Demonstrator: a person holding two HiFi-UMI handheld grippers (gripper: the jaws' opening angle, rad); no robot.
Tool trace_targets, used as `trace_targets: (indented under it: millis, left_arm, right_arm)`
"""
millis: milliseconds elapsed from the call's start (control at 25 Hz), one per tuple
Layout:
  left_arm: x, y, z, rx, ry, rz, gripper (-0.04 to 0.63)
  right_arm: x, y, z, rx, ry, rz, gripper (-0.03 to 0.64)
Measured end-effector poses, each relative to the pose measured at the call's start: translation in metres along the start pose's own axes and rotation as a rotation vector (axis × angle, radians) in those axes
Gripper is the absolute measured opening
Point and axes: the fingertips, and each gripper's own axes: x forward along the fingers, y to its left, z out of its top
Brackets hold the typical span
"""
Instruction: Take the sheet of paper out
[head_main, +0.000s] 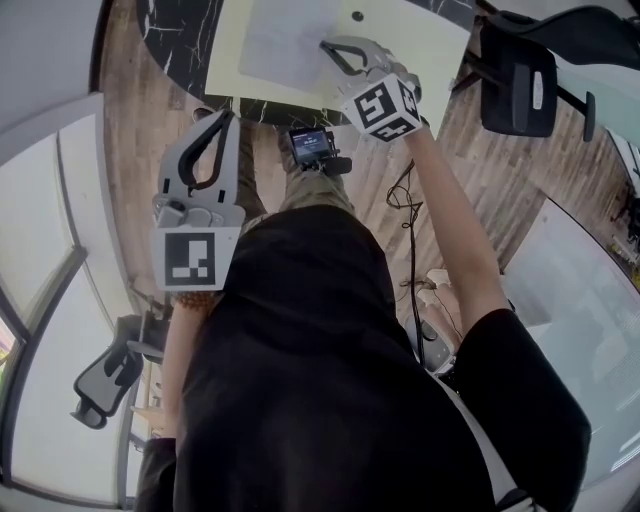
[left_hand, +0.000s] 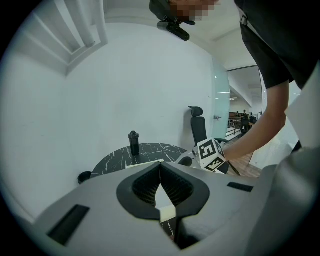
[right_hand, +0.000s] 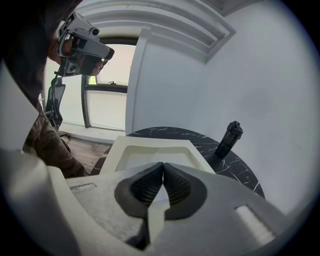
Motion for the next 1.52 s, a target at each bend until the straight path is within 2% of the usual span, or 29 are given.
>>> trace_targets:
  millis: [320,360,440,640,800,1120,1520]
  left_arm:
    - [0.004,-0.007,-0.008,-0.021,0.018,-0.004,-0.003]
    - [0.005,-0.009,-0.008,-0.026,0.02,-0.006,-0.003]
    - [0.006,-0.01,-0.007,-0.028,0.02,-0.01,-0.003]
    - [0.014,-0.011,-0.002,-0.012,0.013,-0.022,-0.003]
    - [0.023,-0.01,-0.001,-0.039,0.016,-0.028,-0.003]
    - [0.044,-0.019,0.011,-0.036,-0.033,-0.065,-0.003]
    - [0.041,-0.023,0.015,-0.058,-0.049,-0.054,-0.003]
  right_arm:
    - [0.012,0.003,-0.019,-0.012,0.037,0.048,0.002]
    - [0.015,0.004,-0.021,-0.013,0.042,0.058,0.038]
    - [0.02,0.007,-0.026,-0.015,0.059,0.076,0.054]
    - [0.033,0.012,-0.042,-0.041,0.123,0.105,0.055]
    - [0.045,0.016,-0.059,-0.047,0.182,0.126,0.057]
    - [0.069,0.016,-0.084,-0.042,0.279,0.173,0.08]
    - [0.082,0.024,-0.1,-0.048,0.358,0.243,0.115]
